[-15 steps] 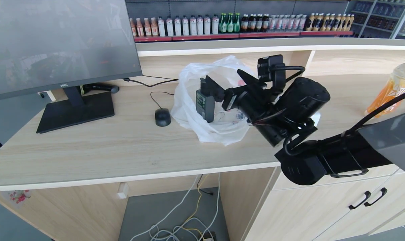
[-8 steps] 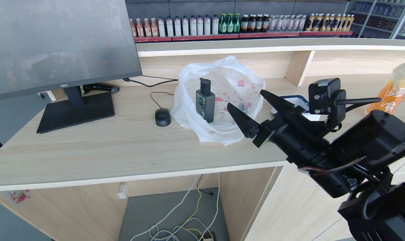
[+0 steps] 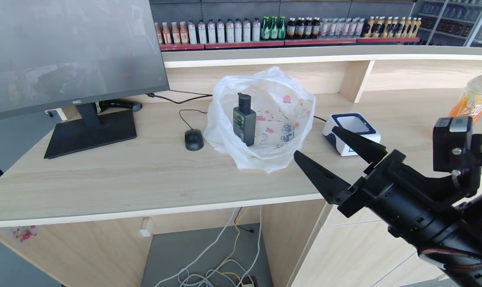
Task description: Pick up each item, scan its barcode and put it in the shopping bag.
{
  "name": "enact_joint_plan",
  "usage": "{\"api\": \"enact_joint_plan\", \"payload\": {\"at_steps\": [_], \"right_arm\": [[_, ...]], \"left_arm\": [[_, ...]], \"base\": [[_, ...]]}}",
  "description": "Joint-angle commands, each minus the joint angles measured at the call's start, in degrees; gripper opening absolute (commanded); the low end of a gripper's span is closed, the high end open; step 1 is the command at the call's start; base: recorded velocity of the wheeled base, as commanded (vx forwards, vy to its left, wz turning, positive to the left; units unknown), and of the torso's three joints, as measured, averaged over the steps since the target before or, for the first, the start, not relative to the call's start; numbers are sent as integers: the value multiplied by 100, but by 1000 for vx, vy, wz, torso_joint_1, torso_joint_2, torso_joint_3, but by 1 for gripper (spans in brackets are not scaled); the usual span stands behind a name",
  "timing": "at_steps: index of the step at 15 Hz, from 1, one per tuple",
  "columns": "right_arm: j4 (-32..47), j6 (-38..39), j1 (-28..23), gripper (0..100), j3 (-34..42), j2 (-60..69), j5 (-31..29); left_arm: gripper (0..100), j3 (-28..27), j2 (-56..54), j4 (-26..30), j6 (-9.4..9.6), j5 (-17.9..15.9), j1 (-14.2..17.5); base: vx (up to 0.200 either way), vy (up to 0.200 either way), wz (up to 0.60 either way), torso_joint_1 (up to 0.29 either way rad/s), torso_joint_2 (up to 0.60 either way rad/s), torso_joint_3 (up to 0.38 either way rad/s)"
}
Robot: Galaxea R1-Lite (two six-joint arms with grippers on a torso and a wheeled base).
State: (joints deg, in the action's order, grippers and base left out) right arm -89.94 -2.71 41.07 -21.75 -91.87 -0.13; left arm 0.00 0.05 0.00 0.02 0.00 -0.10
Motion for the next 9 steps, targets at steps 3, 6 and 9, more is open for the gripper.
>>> {"api": "enact_joint_plan", "payload": {"at_steps": [3, 6, 9], "right_arm": [[-6, -2, 24, 100, 109, 213, 5], [-6, 7, 77, 100, 303, 407, 5], [-6, -2, 200, 100, 259, 354, -4]], "left_arm": [[100, 0, -5, 0, 24, 0, 1], [100, 0, -5, 0, 6, 0, 1], [100, 0, 4, 0, -38, 0, 1]], "base": [[-67, 0, 0, 1, 2, 2], [0, 0, 0, 0, 0, 0], [0, -133, 0, 3, 0, 3]]}}
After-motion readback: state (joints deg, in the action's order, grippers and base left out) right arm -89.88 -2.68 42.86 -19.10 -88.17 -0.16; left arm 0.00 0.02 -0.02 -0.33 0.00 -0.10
